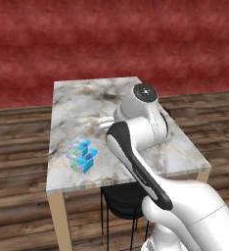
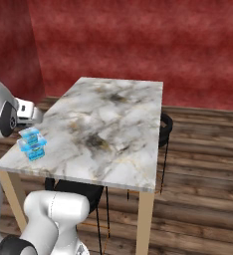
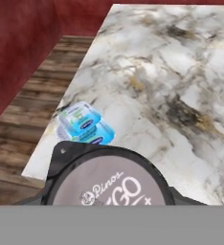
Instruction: Stack the yogurt containers by placing the smaller containers on top of the larger containers.
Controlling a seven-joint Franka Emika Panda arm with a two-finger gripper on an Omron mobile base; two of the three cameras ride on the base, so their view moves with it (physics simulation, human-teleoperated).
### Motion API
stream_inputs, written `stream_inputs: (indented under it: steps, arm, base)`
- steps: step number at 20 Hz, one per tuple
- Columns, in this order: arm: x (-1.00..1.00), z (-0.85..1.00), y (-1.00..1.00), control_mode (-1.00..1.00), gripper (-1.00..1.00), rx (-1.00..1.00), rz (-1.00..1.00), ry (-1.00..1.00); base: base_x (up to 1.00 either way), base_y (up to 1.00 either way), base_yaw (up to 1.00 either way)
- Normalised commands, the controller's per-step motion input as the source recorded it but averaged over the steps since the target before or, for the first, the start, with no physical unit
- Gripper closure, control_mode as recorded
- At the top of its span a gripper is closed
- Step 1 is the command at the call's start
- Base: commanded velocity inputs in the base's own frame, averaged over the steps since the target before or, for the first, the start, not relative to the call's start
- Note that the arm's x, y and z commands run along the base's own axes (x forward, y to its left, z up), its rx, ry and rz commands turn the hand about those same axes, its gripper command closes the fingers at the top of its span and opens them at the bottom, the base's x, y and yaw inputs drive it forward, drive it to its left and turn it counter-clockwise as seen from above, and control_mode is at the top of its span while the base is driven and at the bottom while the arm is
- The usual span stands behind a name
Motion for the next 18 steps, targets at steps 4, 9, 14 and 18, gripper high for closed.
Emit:
stream_inputs:
  steps: [4,9,14,18]
  arm:
    - [-0.17,0.0,0.23,-1.0,1.0,0.0,0.0,0.0]
    - [-0.12,0.0,0.23,-1.0,1.0,0.0,0.0,0.0]
    - [-0.01,0.0,0.21,-1.0,1.0,0.0,0.0,0.0]
    - [0.0,0.0,0.21,-1.0,1.0,0.0,0.0,0.0]
  base:
    - [0.0,0.0,0.0]
    - [0.0,0.0,0.0]
    - [0.0,0.0,0.0]
    - [0.0,0.0,0.0]
